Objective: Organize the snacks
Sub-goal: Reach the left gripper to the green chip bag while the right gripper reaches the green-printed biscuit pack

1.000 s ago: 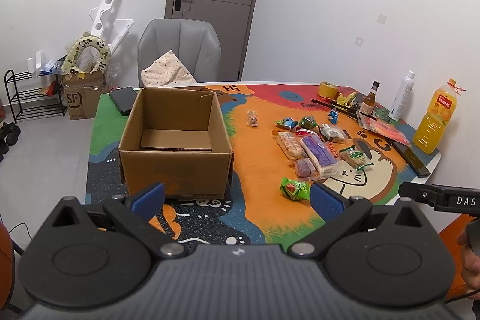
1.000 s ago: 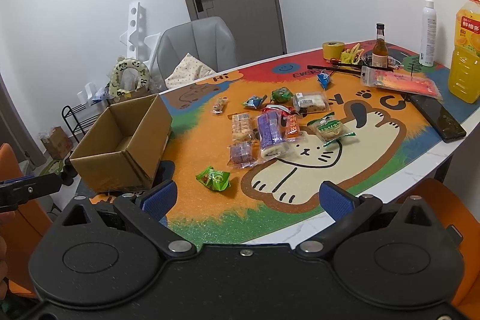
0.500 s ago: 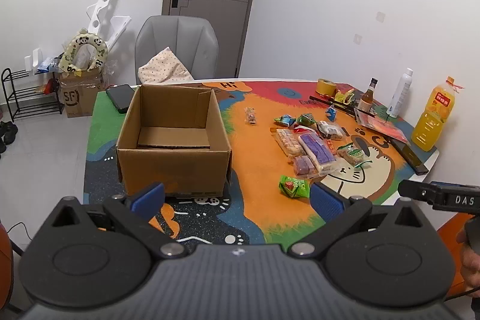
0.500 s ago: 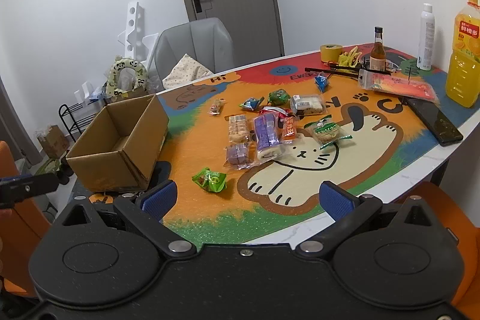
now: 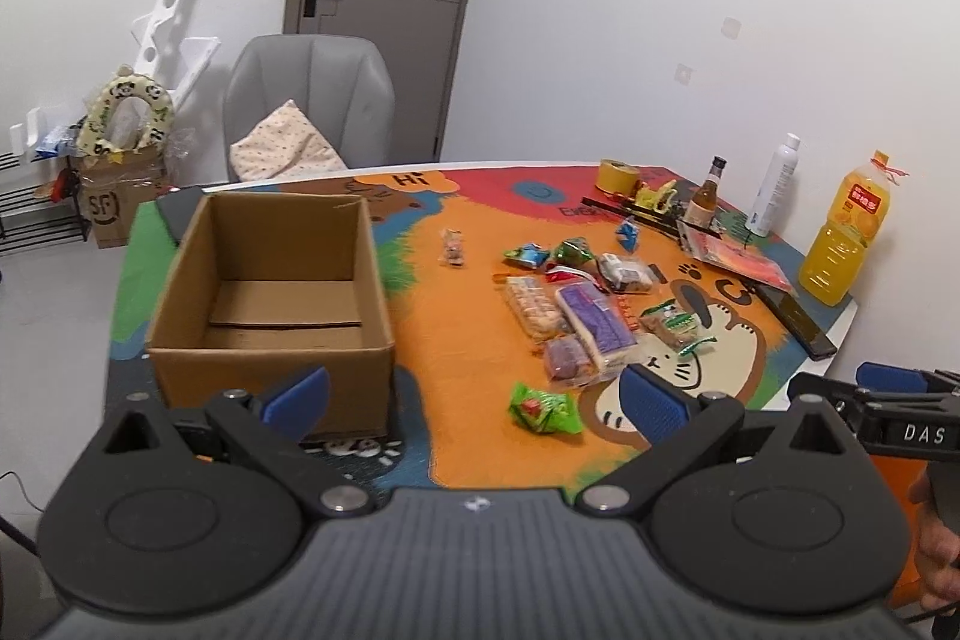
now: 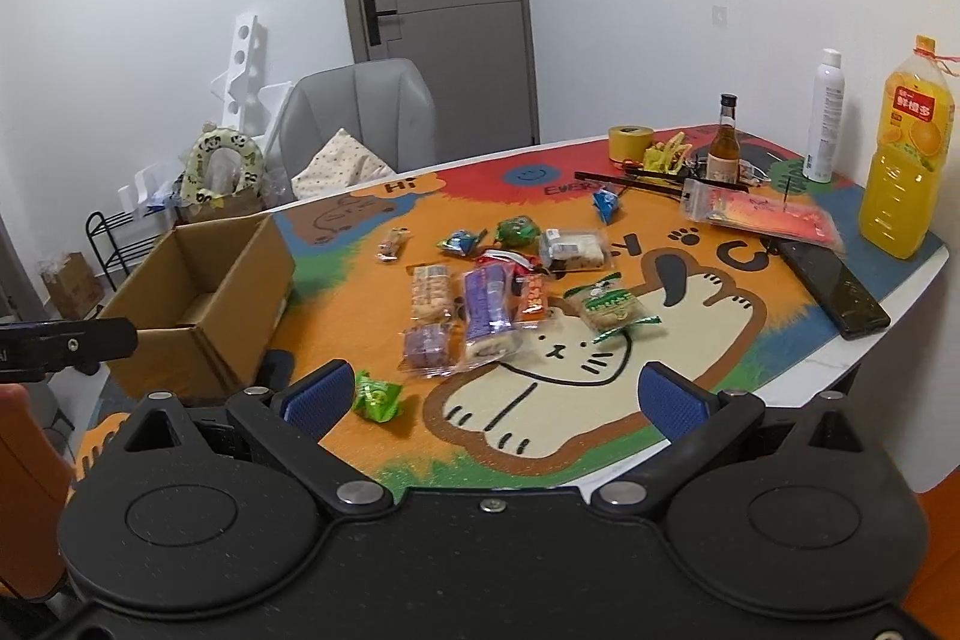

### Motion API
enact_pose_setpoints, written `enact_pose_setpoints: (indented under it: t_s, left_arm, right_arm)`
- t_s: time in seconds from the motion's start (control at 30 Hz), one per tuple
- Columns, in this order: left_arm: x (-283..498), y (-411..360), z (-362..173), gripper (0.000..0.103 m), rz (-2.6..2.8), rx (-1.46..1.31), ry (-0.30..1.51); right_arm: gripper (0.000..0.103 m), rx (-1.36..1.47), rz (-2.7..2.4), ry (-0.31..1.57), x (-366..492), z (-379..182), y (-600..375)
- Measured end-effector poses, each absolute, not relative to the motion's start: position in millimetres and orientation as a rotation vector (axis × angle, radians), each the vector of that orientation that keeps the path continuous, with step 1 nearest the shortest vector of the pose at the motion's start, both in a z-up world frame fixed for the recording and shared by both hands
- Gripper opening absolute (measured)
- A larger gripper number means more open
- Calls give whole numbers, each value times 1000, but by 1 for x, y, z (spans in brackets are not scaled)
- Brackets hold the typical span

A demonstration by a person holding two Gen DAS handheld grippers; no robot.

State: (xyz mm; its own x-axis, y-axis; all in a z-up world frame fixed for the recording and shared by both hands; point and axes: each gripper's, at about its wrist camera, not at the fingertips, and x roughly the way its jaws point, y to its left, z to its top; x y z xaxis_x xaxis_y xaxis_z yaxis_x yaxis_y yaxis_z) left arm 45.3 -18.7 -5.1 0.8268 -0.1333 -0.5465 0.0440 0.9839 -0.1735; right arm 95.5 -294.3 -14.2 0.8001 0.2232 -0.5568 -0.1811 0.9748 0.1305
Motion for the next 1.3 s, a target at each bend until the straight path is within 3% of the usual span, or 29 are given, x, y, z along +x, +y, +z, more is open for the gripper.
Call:
enact_pose_setpoints:
  t_s: [0.8, 1.0, 1.3]
  left_arm:
    - [120, -70, -63, 100, -176, -212, 684]
    - [140, -79, -85, 95, -161, -223, 723]
    - [166, -89, -114, 78, -120, -211, 769]
  right_arm:
    - [103, 76, 237, 517, 146, -68, -328]
    - [103, 94, 212, 509, 161, -81, -342]
    - [103, 43, 237, 507, 189, -102, -352]
